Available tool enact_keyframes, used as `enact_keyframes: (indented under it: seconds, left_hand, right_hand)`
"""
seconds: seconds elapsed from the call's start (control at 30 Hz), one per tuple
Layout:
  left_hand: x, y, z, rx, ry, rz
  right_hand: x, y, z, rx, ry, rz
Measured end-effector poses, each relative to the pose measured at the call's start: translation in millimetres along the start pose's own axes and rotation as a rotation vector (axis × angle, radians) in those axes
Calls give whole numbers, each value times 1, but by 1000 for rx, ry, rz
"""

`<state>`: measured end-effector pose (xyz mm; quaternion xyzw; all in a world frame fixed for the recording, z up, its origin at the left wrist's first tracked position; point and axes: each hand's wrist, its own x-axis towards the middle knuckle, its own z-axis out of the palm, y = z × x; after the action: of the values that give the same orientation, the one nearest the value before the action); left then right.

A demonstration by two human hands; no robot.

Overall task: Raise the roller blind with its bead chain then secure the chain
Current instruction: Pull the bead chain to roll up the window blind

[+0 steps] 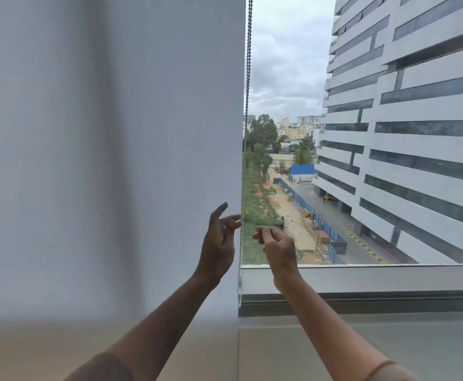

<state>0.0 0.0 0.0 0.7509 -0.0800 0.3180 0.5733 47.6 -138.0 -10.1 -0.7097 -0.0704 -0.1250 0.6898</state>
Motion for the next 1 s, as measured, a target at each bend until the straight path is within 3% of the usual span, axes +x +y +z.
enact_keyframes:
  seconds: [0.13,0.47,0.7,1.0]
  left_hand:
    - [1,1,5,33,-61,-11]
    - [-13,20,16,-302,-9,-203]
    - [-28,27,25,-263,210,-200]
    - [-56,23,42,-158,228,-124]
  right_hand:
    - [4,-18,0,150,-2,85]
    - [20,-72,9,315,-83,32]
    - [20,-109,12,362,-189,-41]
    - [15,-158,21,385,-335,-139]
